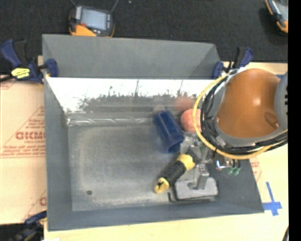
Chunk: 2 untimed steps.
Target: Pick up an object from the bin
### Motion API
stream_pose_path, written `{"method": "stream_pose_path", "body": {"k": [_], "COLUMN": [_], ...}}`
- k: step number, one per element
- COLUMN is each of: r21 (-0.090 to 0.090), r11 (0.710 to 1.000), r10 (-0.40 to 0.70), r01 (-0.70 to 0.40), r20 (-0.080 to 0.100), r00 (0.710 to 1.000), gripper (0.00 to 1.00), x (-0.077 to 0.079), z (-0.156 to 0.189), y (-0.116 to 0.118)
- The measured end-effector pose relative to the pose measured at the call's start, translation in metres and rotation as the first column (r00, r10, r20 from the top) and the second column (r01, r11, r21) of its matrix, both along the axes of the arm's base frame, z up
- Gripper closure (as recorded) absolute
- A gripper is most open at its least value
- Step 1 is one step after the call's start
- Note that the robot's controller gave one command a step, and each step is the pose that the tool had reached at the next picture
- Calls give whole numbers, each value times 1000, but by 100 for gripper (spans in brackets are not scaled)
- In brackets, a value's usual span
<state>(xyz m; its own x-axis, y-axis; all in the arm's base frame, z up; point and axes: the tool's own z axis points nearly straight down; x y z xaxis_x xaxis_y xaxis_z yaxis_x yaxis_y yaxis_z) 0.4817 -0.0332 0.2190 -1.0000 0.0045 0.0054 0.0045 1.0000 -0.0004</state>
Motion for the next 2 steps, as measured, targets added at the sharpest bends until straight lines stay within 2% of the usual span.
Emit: {"method": "stream_pose_path", "body": {"k": [1, 2], "r21": [-1, -2], "r11": [1000, 982], "r10": [2, 190], "r01": [-2, -190], "r20": [9, 10], "r00": [1000, 982], "gripper": [0, 0], "x": [2, 21], "z": [4, -55], "y": [0, -7]}}
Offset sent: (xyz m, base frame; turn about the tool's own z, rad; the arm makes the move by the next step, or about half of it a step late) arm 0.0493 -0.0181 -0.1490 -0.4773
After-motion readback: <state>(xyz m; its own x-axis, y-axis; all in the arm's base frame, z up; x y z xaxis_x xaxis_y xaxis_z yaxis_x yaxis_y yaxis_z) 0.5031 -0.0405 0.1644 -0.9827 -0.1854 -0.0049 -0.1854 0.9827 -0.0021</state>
